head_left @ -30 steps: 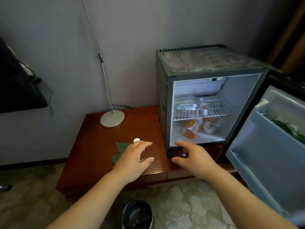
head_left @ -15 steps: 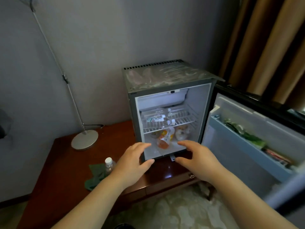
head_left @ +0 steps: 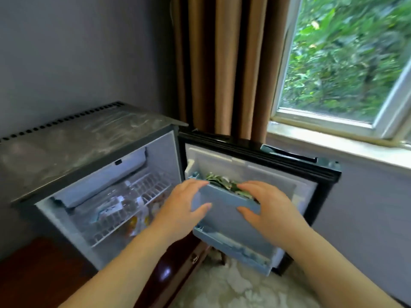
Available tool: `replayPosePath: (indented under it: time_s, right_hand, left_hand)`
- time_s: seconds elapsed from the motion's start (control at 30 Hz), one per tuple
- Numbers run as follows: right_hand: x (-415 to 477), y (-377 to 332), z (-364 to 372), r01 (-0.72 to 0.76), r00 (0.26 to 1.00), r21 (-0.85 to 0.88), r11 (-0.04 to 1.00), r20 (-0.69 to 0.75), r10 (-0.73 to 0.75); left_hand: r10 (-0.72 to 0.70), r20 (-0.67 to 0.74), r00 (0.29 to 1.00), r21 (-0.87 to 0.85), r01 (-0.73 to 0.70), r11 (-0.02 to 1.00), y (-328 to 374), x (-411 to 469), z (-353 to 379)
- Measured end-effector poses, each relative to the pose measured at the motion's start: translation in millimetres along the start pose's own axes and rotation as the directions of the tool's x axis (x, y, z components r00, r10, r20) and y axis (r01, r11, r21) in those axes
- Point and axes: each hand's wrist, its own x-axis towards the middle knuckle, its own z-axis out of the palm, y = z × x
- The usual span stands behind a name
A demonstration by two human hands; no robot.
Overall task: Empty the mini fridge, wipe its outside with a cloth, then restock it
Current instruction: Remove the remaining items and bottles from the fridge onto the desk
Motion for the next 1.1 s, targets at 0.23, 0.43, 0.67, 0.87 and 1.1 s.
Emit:
replayPosePath:
  time_s: [0.23,0.43,0.67,0.87,1.1]
  right_hand:
    - [-12,6,-13,-0.21,0.972,-0.059,0.976,-0.12,0.202]
    - [-16,0,-8,-0.31,0.943,-0.088,0.946,-0.151,0.295]
    - [-11,-10,1,-0.347,0.936,-0.135,0.928,-0.118,0.332]
    - [-5,-11,9,-0.351,0.936,-0.182,0.919,-0.064,0.345]
    - [12,-5,21,-0.369,0.925,-0.192,0.91,0.021,0.379]
  left_hand:
    - [0.218,0.079,0.973,0.003,-0.219,0.976,3,57,15]
    - [0.325,0.072,0.943,-0.014,-0.325,0.946,-1,70,23]
    - [0.362,0.048,0.931,-0.009,-0.362,0.932,-8,74,23]
    - [0.367,0.056,0.929,-0.005,-0.367,0.93,-12,77,25]
    - [0.361,0.024,0.932,0.014,-0.361,0.932,-10,81,30]
